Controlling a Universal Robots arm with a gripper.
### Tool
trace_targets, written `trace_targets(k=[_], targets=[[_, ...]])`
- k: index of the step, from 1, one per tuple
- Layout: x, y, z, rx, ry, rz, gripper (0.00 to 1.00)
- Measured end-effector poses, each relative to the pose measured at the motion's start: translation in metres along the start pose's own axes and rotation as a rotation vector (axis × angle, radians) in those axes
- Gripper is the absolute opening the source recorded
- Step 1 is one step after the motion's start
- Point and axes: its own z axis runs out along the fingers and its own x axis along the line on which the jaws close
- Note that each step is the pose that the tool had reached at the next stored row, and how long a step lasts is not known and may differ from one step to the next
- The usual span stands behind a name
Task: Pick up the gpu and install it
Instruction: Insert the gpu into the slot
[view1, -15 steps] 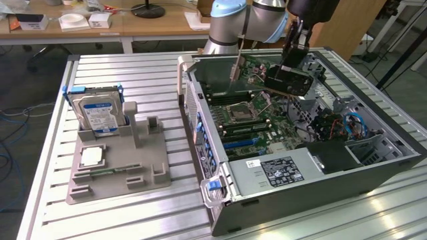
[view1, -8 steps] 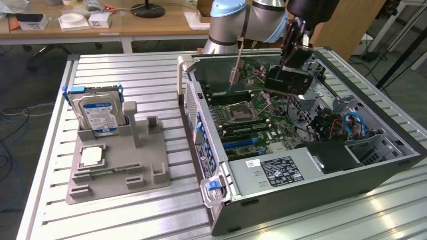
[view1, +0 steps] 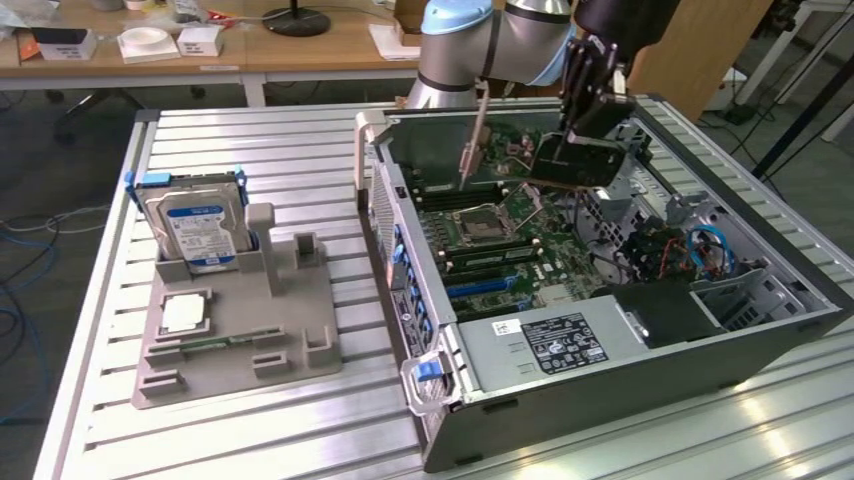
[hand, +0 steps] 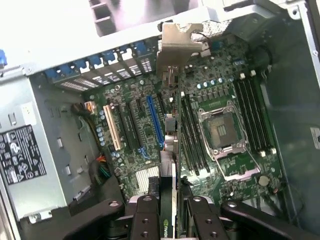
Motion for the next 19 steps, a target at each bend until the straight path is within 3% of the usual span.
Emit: trace_targets(k=[12, 19], targets=[[0.0000, 0.0000, 0.0007, 0.0066, 0.0051, -0.188, 0.26], [0.0000, 0.0000, 0.0008, 0.0090, 0.0069, -0.254, 0.26]])
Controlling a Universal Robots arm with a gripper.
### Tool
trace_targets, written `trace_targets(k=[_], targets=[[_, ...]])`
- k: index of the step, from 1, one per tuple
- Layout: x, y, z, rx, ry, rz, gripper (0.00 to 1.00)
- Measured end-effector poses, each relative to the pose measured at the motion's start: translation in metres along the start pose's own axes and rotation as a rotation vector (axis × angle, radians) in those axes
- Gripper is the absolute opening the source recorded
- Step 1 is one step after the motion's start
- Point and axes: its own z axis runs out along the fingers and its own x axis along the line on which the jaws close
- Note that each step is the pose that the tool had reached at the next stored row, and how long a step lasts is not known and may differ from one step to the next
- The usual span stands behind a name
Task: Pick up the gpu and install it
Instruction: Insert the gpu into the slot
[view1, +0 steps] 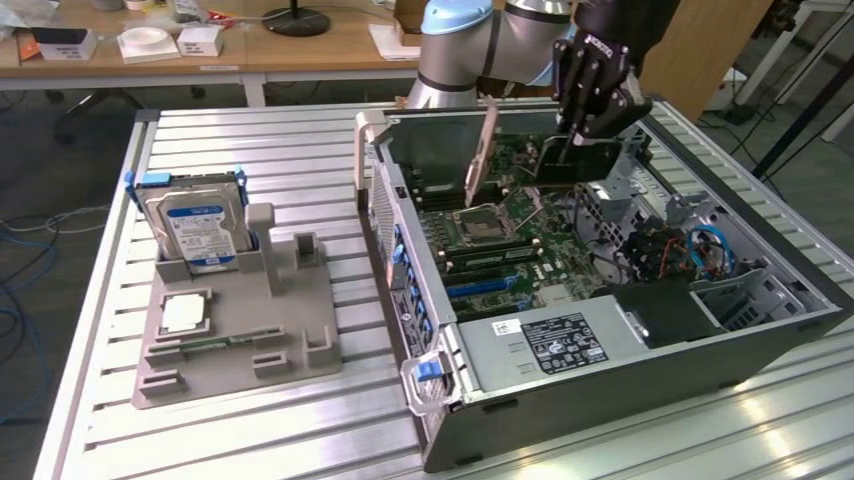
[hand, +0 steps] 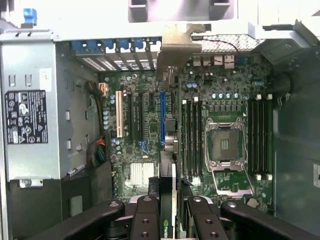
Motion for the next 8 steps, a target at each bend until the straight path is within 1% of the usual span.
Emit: trace_targets(k=[2, 8], targets=[[0.0000, 0.0000, 0.0000, 0.0004, 0.0005, -0.015, 0.26], [0.0000, 0.0000, 0.0000, 0.0005, 0.0006, -0.015, 0.26]])
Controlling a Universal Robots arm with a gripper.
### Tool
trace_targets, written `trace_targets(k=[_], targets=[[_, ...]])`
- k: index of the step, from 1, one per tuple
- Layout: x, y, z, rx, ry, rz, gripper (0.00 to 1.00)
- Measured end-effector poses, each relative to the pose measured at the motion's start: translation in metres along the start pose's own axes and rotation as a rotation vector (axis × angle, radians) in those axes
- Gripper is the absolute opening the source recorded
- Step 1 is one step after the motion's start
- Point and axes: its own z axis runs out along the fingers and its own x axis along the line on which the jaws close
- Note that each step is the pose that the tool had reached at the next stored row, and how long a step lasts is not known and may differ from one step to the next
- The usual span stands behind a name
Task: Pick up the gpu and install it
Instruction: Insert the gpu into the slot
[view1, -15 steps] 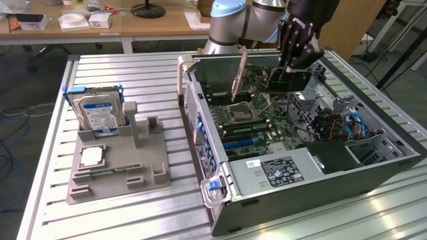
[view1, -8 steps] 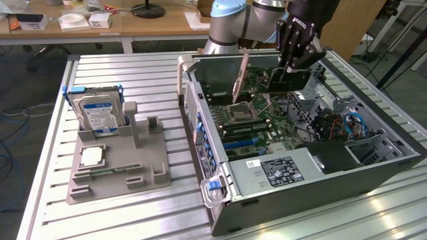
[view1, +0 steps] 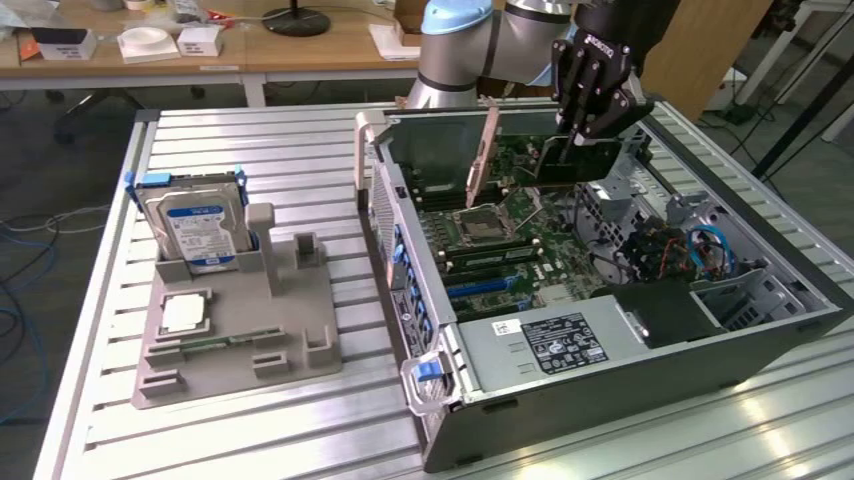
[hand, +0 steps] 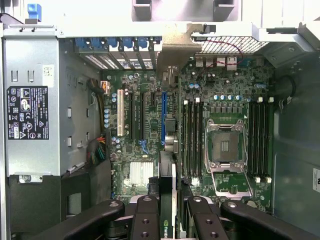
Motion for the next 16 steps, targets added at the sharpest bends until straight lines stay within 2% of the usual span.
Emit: trace_targets(k=[8, 16], targets=[[0.000, 0.0000, 0.0004, 0.0000, -0.0002, 0.000, 0.26], [-0.004, -0.0002, 0.0145, -0.0006, -0.0005, 0.016, 0.26]])
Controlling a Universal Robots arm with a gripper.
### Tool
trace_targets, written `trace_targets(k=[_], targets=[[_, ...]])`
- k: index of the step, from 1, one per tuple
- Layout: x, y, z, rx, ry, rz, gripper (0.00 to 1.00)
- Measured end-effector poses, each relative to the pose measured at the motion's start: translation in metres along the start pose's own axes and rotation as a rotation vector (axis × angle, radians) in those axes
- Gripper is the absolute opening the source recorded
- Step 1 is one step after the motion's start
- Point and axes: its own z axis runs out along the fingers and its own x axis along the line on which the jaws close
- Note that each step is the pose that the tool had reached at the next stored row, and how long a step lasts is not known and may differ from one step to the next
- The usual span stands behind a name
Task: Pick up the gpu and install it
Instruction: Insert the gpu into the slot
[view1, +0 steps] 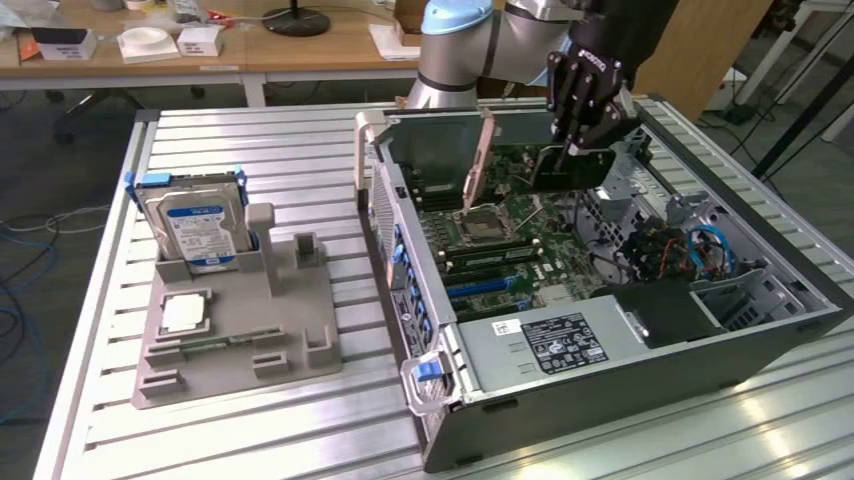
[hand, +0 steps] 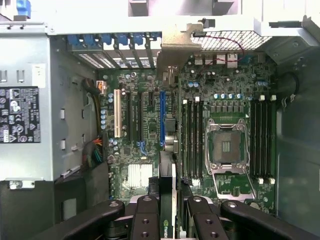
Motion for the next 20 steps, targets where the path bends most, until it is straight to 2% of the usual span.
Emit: trace_targets(k=[3, 6, 8, 13, 20], targets=[[-0.005, -0.0001, 0.0051, 0.0000, -0.0002, 0.005, 0.26], [-0.005, -0.0001, 0.0092, 0.0051, -0.0013, 0.005, 0.26], [-0.005, 0.0002, 0.0118, 0.0072, -0.0060, 0.005, 0.26], [-0.006, 0.0004, 0.0201, 0.0070, -0.0110, 0.010, 0.26], [-0.006, 0.0010, 0.0330, 0.0068, -0.0116, 0.011, 0.26]])
